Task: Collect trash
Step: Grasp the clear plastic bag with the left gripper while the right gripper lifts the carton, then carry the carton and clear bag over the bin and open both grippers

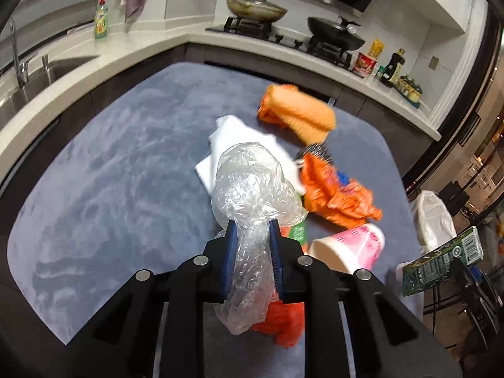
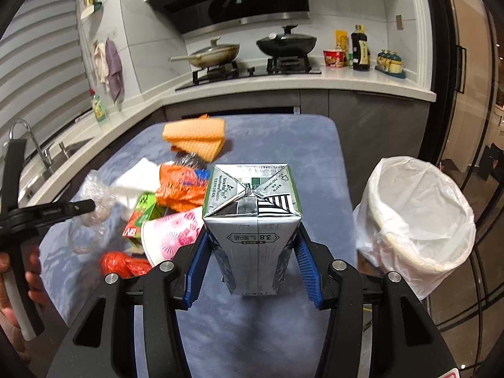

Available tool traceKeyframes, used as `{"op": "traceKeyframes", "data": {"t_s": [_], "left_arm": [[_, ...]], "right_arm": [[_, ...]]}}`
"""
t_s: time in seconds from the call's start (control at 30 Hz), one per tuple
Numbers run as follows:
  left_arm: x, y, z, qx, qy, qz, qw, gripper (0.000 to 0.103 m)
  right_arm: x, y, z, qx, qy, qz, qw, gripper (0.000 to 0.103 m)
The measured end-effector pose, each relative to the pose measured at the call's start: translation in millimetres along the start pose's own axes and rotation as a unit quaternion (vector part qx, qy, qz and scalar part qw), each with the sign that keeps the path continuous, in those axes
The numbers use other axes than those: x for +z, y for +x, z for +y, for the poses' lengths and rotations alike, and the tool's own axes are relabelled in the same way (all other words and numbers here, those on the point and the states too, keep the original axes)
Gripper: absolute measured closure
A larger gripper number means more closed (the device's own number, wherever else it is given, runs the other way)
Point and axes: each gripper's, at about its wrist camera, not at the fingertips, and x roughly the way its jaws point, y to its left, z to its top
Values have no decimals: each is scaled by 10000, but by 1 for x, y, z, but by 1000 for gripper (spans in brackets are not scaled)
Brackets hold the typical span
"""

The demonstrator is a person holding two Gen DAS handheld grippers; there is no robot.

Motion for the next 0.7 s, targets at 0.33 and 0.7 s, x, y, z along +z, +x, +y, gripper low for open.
{"op": "traceKeyframes", "data": {"t_s": [0.33,0.7], "left_arm": [[30,-30,-89,-749,626,-365,9946,84],[43,-3,-231,-1788,1572,-205,9710,84]], "right_arm": [[31,-39,-50,-276,340,-725,9964,53],[73,-59,-137,-1091,751,-1242,9834,53]]}}
